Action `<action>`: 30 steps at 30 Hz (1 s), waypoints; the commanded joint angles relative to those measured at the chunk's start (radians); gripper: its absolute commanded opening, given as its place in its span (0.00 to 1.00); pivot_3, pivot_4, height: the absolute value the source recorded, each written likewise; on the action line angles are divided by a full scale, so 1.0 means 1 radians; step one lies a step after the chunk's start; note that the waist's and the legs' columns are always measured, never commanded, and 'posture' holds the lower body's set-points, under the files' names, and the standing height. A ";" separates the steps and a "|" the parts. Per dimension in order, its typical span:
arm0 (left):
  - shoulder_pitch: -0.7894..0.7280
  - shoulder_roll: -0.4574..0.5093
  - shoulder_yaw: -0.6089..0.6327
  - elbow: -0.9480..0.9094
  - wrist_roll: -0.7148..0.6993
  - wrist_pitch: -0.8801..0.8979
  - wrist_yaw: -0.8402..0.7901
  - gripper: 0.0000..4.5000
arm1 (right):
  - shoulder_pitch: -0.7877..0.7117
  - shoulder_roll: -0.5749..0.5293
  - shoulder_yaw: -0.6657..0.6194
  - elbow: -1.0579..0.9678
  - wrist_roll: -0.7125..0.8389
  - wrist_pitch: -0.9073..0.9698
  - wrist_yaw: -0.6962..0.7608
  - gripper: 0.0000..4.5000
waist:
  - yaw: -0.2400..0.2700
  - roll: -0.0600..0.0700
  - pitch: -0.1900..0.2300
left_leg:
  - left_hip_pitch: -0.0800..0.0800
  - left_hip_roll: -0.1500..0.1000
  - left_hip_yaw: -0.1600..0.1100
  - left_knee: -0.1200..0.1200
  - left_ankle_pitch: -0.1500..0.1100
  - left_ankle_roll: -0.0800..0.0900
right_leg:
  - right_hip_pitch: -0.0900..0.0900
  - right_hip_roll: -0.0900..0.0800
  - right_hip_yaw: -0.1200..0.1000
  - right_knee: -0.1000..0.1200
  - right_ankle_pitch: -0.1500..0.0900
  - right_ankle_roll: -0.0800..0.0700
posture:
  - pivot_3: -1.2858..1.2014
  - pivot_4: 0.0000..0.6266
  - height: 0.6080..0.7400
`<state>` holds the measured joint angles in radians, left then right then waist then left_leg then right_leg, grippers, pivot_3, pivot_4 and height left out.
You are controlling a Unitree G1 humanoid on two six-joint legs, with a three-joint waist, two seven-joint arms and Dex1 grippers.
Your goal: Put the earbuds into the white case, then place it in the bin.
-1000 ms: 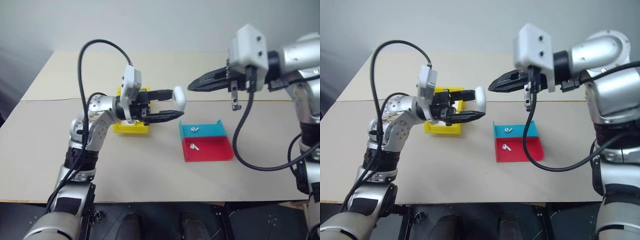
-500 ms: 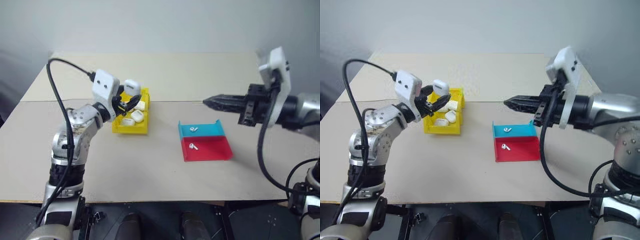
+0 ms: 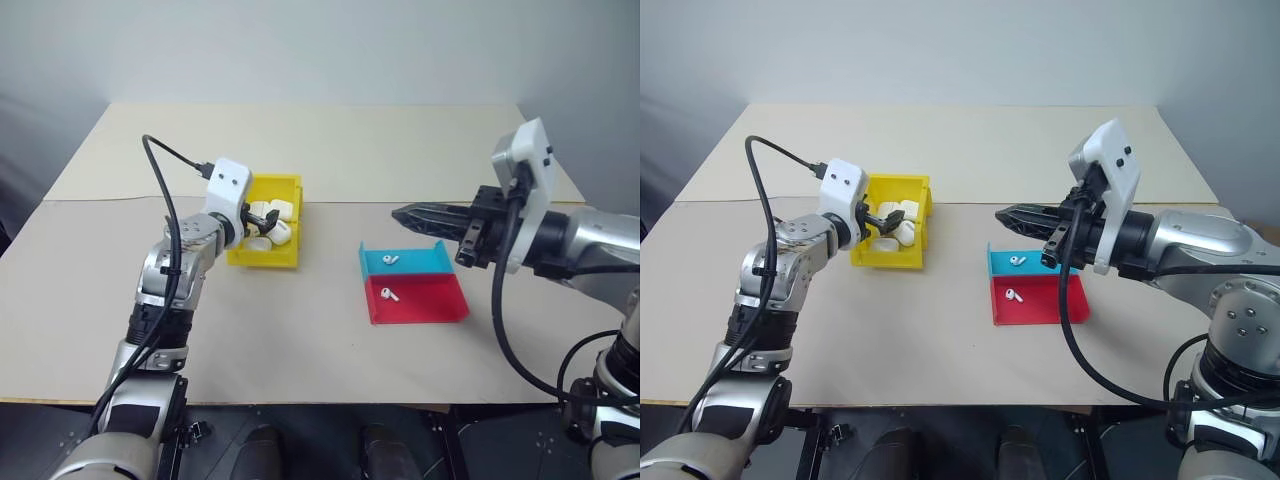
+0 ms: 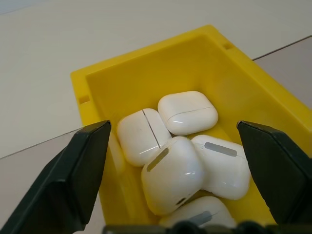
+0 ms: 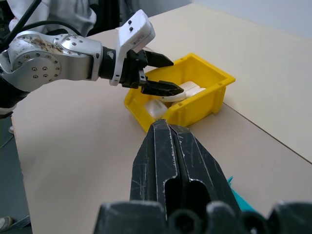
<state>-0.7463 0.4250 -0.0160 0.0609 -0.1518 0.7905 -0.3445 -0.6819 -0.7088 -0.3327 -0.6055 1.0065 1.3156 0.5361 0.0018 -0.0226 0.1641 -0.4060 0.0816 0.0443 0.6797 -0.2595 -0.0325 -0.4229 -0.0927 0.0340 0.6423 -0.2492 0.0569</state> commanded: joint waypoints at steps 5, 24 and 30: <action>0.056 0.105 0.170 -0.297 -0.168 -0.005 -0.159 1.00 | 0.052 -0.076 -0.051 -0.021 0.050 -0.089 0.030 0.00 | -0.004 0.000 0.000 | 0.000 0.000 0.000 0.000 0.000 0.000 | 0.000 0.000 0.000 0.000 0.000 0.000 | 0.52 0.24 1.00; 0.574 0.512 0.502 -0.491 -0.586 -0.266 -0.927 1.00 | 0.486 -0.243 0.031 0.029 -0.247 -0.687 0.548 0.27 | -0.006 -0.001 0.000 | 0.004 0.001 0.002 0.000 0.000 0.000 | 0.002 0.000 0.001 -0.003 -0.001 0.000 | 0.52 0.24 1.00; 0.609 0.543 0.507 -0.542 -0.632 -0.227 -0.902 1.00 | 0.468 -0.284 0.034 0.054 -0.222 -0.697 0.617 0.77 | -0.007 -0.002 -0.001 | 0.005 0.001 0.002 0.000 0.000 0.000 | 0.003 0.000 0.002 -0.003 -0.001 0.000 | 0.52 0.24 1.00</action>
<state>-0.1410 0.9481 0.4562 -0.4502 -0.7526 0.5531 -1.2559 -0.1942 -0.9739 -0.2697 -0.5404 0.7688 0.6478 1.1330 -0.0053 -0.0245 0.1636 -0.4007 0.0825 0.0469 0.6794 -0.2598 -0.0322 -0.4205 -0.0923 0.0361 0.6390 -0.2499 0.0565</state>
